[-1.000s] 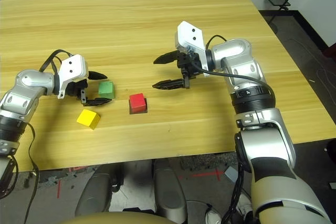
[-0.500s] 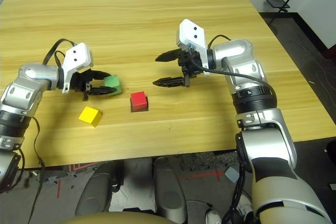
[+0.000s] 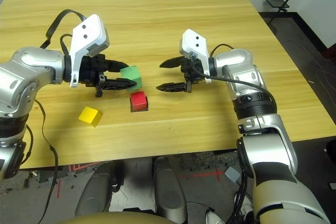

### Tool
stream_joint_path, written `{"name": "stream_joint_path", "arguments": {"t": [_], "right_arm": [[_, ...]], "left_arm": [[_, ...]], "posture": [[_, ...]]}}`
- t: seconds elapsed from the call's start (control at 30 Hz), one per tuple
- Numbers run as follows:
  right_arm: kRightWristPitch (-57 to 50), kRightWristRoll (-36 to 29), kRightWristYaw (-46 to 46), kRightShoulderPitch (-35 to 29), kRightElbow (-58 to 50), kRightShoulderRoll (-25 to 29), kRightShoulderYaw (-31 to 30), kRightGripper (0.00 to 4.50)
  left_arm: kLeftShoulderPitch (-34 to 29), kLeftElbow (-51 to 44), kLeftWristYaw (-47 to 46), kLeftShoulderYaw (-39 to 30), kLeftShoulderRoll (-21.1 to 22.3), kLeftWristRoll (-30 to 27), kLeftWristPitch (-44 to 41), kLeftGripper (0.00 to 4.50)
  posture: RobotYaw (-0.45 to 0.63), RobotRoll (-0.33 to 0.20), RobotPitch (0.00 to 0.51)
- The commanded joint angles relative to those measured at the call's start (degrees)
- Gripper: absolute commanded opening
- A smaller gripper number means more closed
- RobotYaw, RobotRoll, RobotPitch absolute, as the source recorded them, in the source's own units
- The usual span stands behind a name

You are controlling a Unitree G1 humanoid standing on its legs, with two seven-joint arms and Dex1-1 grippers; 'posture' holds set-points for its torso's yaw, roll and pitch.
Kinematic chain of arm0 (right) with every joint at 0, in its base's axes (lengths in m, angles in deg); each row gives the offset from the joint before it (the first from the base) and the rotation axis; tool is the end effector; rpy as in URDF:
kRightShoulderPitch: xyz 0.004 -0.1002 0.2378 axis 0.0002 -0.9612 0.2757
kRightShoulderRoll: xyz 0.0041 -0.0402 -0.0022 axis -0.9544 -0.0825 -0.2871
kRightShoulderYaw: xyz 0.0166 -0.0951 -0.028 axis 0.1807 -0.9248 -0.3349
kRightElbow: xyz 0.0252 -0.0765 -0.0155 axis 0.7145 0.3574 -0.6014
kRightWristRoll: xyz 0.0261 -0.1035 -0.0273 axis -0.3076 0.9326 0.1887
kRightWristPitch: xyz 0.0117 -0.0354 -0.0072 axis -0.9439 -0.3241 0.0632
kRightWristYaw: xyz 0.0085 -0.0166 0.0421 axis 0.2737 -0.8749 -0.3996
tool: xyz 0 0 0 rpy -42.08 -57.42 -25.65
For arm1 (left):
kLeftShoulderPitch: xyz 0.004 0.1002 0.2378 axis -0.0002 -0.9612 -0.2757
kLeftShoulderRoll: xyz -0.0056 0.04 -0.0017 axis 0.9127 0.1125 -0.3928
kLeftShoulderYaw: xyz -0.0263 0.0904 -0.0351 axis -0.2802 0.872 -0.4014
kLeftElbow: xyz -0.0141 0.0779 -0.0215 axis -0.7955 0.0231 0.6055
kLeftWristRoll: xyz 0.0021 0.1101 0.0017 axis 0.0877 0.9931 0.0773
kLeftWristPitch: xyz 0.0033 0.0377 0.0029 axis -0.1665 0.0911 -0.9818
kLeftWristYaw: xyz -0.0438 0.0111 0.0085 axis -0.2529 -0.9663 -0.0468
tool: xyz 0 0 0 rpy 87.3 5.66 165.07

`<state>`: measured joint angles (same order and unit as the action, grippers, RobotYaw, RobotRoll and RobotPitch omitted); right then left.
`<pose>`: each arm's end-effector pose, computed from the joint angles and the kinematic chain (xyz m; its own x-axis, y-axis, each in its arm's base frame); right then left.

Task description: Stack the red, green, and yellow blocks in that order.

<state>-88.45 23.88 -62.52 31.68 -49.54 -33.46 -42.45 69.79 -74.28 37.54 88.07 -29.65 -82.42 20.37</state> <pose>0.3410 -0.2263 0.2069 0.2232 0.8798 -0.4197 -0.9681 0.1497 -0.2009 0.2671 0.1360 0.2480 0.3488 -0.8328 -0.4299 0.9364 0.2903 0.1973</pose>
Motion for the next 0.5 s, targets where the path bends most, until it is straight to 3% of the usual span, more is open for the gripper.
{"name": "stream_joint_path", "arguments": {"t": [0.03, 0.5], "right_arm": [[0.80, -0.45, -0.84, -0.55, 0.80, 0.35, 0.78, 4.50], [-0.01, -0.39, -0.22, -0.48, 0.33, 0.62, 1.85, 4.50]], "left_arm": [[-1.87, -0.84, -1.67, 2.45, -0.12, 0.19, 0.60, 2.05], [-4.43, 0.74, -4.94, 5.34, -1.06, 1.16, 4.54, 2.05]], "posture": [[0.31, -0.015, 0.198], [0.29, -0.012, 0.211]]}}
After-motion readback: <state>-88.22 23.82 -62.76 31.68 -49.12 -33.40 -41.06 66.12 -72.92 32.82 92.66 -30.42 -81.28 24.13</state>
